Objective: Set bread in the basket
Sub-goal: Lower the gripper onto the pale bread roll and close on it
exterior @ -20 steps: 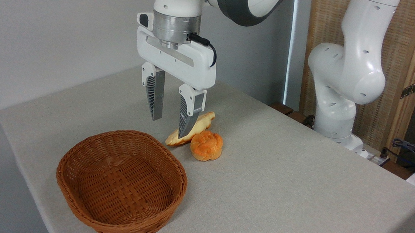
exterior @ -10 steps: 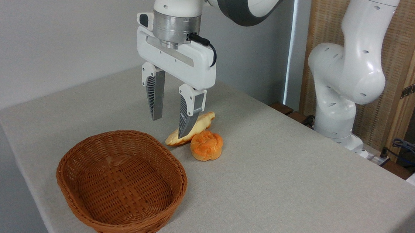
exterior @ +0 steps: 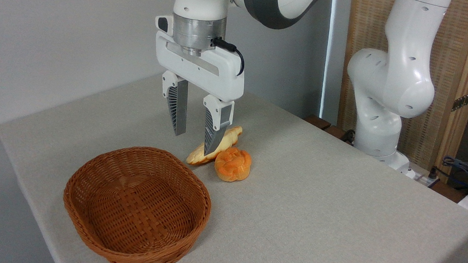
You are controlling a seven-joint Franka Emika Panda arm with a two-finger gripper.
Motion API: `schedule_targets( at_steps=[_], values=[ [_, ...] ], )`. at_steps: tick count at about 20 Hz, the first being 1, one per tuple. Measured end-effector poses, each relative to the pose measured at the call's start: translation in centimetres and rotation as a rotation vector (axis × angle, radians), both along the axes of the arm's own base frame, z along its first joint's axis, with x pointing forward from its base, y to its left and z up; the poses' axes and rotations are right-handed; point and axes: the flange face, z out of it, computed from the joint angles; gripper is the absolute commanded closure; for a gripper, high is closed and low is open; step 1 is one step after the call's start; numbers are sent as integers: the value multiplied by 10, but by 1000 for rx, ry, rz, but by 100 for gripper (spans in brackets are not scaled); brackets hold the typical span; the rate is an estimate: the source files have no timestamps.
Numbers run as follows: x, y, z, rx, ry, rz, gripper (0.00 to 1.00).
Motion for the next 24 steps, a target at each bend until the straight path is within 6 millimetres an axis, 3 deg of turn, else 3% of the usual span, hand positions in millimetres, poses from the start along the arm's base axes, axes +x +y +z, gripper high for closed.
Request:
schedule_targets(
  at_steps=[2, 7, 12, 18, 20, 21, 24],
  values=[
    [-2, -6, -1, 3, 7, -14, 0],
    [-14, -49, -19, 36, 73, -99, 0],
    [-25, -102, -65, 95, 186, -200, 0],
    [-35, -146, -112, 140, 268, -283, 3],
    [-33, -147, -116, 140, 270, -284, 36],
    [-33, -149, -119, 145, 273, -289, 48],
    [-36, -157, -127, 204, 270, -335, 72]
  ],
)
